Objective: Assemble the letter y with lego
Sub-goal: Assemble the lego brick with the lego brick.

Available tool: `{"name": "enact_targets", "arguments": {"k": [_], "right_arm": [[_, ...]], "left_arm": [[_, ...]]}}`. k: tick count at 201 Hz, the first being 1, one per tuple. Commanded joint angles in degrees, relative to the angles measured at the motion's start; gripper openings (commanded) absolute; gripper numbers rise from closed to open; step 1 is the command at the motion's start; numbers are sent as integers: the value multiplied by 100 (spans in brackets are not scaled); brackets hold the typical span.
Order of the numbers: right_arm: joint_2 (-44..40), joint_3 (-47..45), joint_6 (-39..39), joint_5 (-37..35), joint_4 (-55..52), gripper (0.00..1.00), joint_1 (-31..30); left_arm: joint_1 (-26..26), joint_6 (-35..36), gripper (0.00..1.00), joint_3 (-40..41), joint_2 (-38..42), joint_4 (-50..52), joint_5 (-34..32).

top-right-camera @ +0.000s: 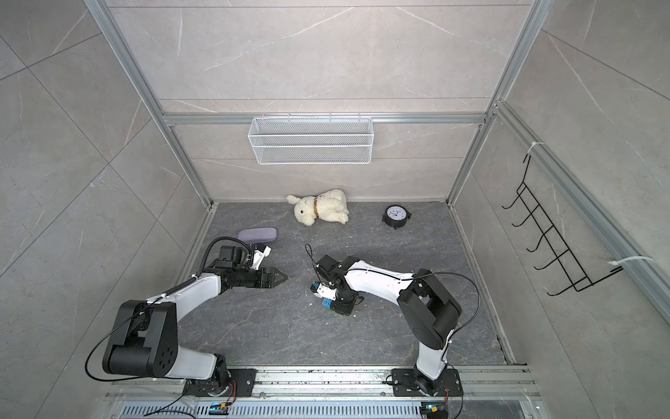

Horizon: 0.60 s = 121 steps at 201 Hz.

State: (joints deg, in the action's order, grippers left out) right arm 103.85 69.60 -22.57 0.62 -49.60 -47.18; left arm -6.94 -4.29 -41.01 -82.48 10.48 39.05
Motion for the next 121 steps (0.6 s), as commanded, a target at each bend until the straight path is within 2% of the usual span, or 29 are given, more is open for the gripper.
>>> {"name": "enact_targets", "arguments": {"k": [1,82,121], "right_arm": [[634,-356,-25,-185,-23,19,17],[805,-623,196,-261,270,17,7],[847,-631,389,-75,382,17,7]], "left_arm": [[0,153,92,-179,244,-3,-18],[16,178,92,-211,322,50,-156],[63,286,92,-239,344,122,-206]]}}
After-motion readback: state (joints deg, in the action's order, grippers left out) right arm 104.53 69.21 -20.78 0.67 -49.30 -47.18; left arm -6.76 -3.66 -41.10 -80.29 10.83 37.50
